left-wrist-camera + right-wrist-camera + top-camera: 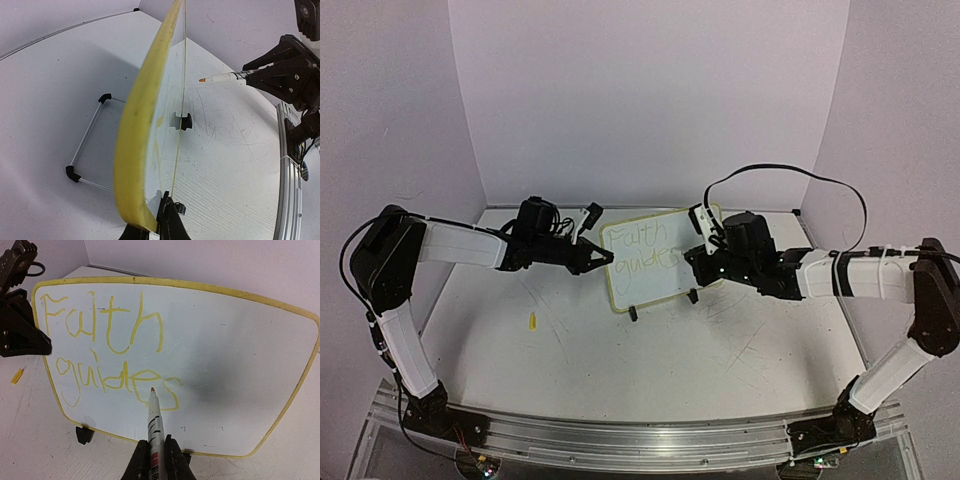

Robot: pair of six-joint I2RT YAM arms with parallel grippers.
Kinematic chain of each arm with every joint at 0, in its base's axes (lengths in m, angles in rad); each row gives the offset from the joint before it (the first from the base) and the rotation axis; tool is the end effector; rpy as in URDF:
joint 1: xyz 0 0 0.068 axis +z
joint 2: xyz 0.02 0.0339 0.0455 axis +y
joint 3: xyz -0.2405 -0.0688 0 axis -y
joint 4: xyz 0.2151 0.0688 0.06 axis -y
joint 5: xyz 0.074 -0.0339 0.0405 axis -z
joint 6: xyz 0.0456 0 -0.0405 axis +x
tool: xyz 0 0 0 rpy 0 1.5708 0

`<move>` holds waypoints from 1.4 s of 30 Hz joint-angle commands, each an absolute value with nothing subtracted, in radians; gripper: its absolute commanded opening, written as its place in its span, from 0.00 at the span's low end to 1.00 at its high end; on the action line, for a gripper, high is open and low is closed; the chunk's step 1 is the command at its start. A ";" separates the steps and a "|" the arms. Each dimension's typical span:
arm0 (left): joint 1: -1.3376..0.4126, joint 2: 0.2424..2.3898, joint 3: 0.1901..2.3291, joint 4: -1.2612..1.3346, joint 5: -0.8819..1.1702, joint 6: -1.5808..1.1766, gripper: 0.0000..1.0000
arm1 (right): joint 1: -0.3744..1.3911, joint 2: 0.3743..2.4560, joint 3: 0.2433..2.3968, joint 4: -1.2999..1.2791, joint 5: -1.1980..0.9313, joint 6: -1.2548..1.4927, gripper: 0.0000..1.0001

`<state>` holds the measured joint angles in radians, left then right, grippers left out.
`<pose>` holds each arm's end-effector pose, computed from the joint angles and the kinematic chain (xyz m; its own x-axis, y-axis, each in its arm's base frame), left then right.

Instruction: Write a sentence on the whiteboard

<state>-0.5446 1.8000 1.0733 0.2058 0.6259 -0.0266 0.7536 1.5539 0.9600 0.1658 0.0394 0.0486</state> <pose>0.3039 -0.2153 0.1944 -0.4482 0.2463 -0.8593 0.8429 0.4366 -0.3145 0.2467 0.2290 0.2337 -0.3343 -0.2471 -0.9095 -0.6421 0.7661 0.0279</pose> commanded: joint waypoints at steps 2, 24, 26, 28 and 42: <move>-0.517 1.810 1.072 0.122 0.371 0.063 0.00 | 0.759 1.515 0.948 0.195 0.053 0.040 0.00; -0.517 1.820 1.084 0.122 0.373 0.066 0.00 | 0.719 1.533 0.940 0.246 0.125 0.064 0.00; -0.517 1.821 1.083 0.121 0.374 0.067 0.00 | 0.717 1.531 0.931 0.262 0.176 0.081 0.00; -0.518 1.818 1.078 0.122 0.372 0.068 0.00 | 0.714 1.533 0.930 0.264 0.197 0.086 0.00; -0.517 1.819 1.078 0.121 0.370 0.074 0.00 | 0.692 1.576 0.953 0.236 0.195 0.118 0.00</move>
<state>-0.5446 1.8000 1.0733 0.2058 0.6258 -0.0265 0.6980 1.5639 0.9306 0.2188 0.1718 0.1019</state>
